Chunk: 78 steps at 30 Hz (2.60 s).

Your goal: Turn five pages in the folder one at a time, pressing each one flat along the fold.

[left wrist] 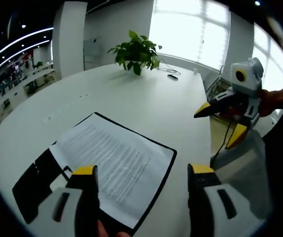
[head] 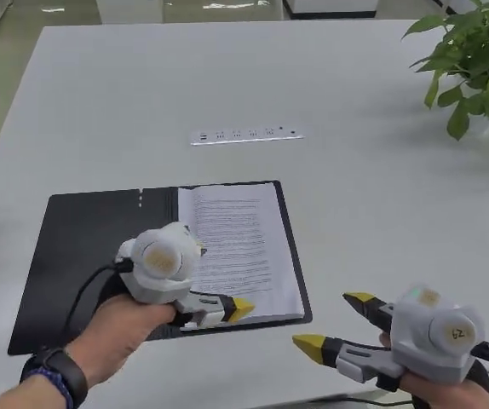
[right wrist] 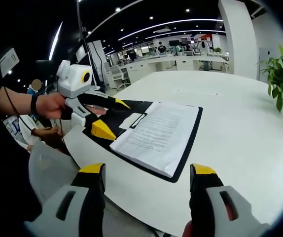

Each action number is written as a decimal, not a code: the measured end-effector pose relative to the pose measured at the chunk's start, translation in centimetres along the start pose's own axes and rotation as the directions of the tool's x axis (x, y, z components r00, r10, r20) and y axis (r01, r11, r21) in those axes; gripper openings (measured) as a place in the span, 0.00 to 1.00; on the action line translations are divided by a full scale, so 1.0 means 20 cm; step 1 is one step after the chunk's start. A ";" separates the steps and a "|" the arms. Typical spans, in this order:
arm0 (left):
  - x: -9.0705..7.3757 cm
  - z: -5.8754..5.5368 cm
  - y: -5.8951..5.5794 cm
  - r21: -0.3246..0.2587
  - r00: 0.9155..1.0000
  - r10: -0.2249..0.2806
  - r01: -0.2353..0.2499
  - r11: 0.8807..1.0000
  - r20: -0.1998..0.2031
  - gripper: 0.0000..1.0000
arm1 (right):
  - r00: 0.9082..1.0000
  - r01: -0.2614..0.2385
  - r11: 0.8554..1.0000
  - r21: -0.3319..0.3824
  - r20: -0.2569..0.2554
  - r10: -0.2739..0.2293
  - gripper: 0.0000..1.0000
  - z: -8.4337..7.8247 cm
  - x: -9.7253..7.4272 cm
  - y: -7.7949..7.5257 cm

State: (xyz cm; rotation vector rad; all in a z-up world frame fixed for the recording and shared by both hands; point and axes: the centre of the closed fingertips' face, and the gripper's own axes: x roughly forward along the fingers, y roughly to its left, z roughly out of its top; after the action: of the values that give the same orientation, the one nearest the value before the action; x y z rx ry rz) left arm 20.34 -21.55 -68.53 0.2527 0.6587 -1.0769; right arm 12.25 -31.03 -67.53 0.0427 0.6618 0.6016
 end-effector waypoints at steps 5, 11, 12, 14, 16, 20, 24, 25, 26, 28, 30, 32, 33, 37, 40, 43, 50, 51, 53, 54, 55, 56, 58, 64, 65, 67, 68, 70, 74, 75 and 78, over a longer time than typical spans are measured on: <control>0.10 0.05 0.00 0.022 1.000 -0.025 0.025 0.999 -0.007 0.73 | 1.000 0.006 1.000 0.007 -0.004 -0.006 0.68 -0.01 0.00 -0.01; 0.26 0.04 -0.01 0.031 0.999 -0.033 0.034 0.999 -0.037 0.72 | 1.000 0.009 1.000 0.019 -0.007 -0.009 0.69 -0.03 -0.01 -0.02; 0.28 0.03 -0.01 0.027 0.998 -0.033 0.035 0.999 -0.051 0.72 | 1.000 0.009 1.000 0.021 -0.008 -0.009 0.69 -0.03 -0.01 -0.02; 0.33 0.00 -0.03 0.029 0.996 -0.040 0.042 0.999 -0.074 0.72 | 1.000 0.013 1.000 0.024 -0.011 -0.013 0.69 -0.03 0.00 -0.03; 0.37 -0.02 -0.04 0.048 0.995 -0.044 0.049 0.998 -0.095 0.72 | 1.000 0.014 0.999 0.030 -0.009 -0.013 0.69 -0.03 0.00 -0.03; 0.44 -0.08 -0.02 0.052 0.990 0.009 -0.002 0.999 -0.139 0.72 | 1.000 0.009 0.999 0.037 -0.014 -0.008 0.69 -0.05 0.02 -0.02; 0.49 -0.12 -0.06 0.087 0.986 0.018 -0.004 0.996 -0.165 0.73 | 1.000 0.004 0.999 0.042 -0.023 -0.003 0.69 -0.07 0.02 -0.01; 0.50 -0.12 -0.06 0.103 0.985 0.022 -0.005 0.995 -0.168 0.74 | 1.000 0.003 0.999 0.044 -0.025 -0.002 0.69 -0.07 0.02 -0.01; 0.51 -0.14 -0.06 0.117 0.984 0.028 -0.007 0.993 -0.178 0.74 | 1.000 0.002 0.999 0.045 -0.028 -0.001 0.69 -0.08 0.02 -0.01; 0.53 -0.17 -0.06 0.120 0.981 0.030 -0.007 0.993 -0.194 0.73 | 0.999 0.000 0.999 0.045 -0.032 0.001 0.69 -0.09 0.03 -0.01; 0.54 -0.21 -0.04 0.131 0.974 0.055 -0.027 0.991 -0.219 0.72 | 0.999 0.000 0.999 0.045 -0.038 0.002 0.69 -0.10 0.03 -0.01; 0.54 -0.23 -0.03 0.148 0.970 0.069 -0.035 0.988 -0.232 0.71 | 0.999 0.001 0.998 0.056 -0.038 0.001 0.69 -0.10 0.02 -0.02; 0.54 -0.22 -0.04 0.143 0.972 0.068 -0.036 0.989 -0.226 0.71 | 0.999 0.001 0.998 0.060 -0.035 0.001 0.69 -0.10 0.02 -0.02; 0.53 -0.22 -0.03 0.109 0.975 0.052 -0.029 0.994 -0.214 0.70 | 0.999 0.004 0.998 0.062 -0.033 -0.002 0.68 -0.10 0.01 -0.03; 0.53 -0.22 -0.03 0.083 0.979 0.033 -0.016 0.996 -0.202 0.70 | 0.999 0.002 0.998 0.062 -0.037 0.000 0.68 -0.10 0.02 -0.03; 0.53 -0.21 -0.04 0.045 0.981 0.013 -0.005 0.999 -0.194 0.71 | 0.999 -0.002 0.998 0.060 -0.039 0.004 0.68 -0.11 0.02 -0.03; 0.56 -0.18 -0.05 0.003 0.984 0.033 -0.033 0.999 -0.176 0.71 | 0.999 -0.012 0.998 0.059 -0.045 0.015 0.68 -0.11 0.04 -0.01; 0.56 -0.19 -0.03 0.031 0.982 0.056 -0.051 0.998 -0.181 0.69 | 0.999 -0.013 0.998 0.058 -0.045 0.015 0.68 -0.11 0.04 -0.01; 0.56 -0.20 -0.04 0.062 0.980 0.065 -0.054 0.997 -0.186 0.67 | 0.999 -0.011 0.998 0.060 -0.044 0.014 0.68 -0.11 0.03 -0.01; 0.56 -0.20 -0.03 0.050 0.982 0.064 -0.055 0.997 -0.180 0.67 | 0.999 -0.010 0.998 0.062 -0.043 0.013 0.68 -0.11 0.03 -0.02; 0.56 -0.20 -0.03 0.048 0.982 0.062 -0.055 0.997 -0.177 0.67 | 0.999 -0.009 0.998 0.064 -0.042 0.012 0.68 -0.11 0.03 -0.02; 0.56 -0.20 -0.03 0.048 0.983 0.060 -0.052 0.997 -0.174 0.67 | 0.999 -0.009 0.998 0.064 -0.042 0.011 0.68 -0.11 0.03 -0.02; 0.55 -0.20 -0.02 0.050 0.984 0.057 -0.049 0.998 -0.171 0.66 | 0.999 -0.009 0.998 0.065 -0.042 0.012 0.68 -0.11 0.03 -0.03; 0.54 -0.19 0.01 0.014 0.987 0.055 -0.053 0.998 -0.149 0.58 | 0.999 -0.020 0.998 0.056 -0.048 0.022 0.67 -0.10 0.07 -0.05; 0.54 -0.19 0.01 0.024 0.987 0.057 -0.054 0.998 -0.149 0.56 | 0.999 -0.024 0.998 0.058 -0.044 0.027 0.66 -0.09 0.08 -0.06; 0.55 -0.20 0.01 0.045 0.987 0.061 -0.055 0.997 -0.149 0.56 | 0.999 -0.029 0.998 0.061 -0.044 0.031 0.66 -0.09 0.10 -0.07; 0.54 -0.20 0.01 0.050 0.987 0.067 -0.061 0.997 -0.148 0.56 | 0.998 -0.032 0.997 0.065 -0.044 0.035 0.65 -0.09 0.11 -0.08; 0.55 -0.20 0.01 0.054 0.987 0.072 -0.065 0.996 -0.144 0.55 | 0.998 -0.038 0.997 0.070 -0.045 0.041 0.65 -0.08 0.13 -0.08; 0.54 -0.20 0.02 0.053 0.989 0.075 -0.068 0.996 -0.129 0.53 | 0.998 -0.052 0.995 0.081 -0.035 0.055 0.63 -0.06 0.17 -0.09; 0.54 -0.20 0.03 0.053 0.989 0.077 -0.071 0.996 -0.125 0.52 | 0.998 -0.055 0.995 0.080 -0.037 0.058 0.63 -0.06 0.18 -0.10; 0.54 -0.19 0.04 0.049 0.990 0.078 -0.072 0.996 -0.121 0.48 | 0.997 -0.062 0.995 0.077 -0.047 0.066 0.62 -0.06 0.22 -0.13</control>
State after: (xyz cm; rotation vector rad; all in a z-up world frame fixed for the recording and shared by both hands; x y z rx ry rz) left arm 23.00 -27.12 -78.26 0.3820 0.7304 -1.0104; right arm 15.60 -30.97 -71.59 0.1201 0.7329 0.6412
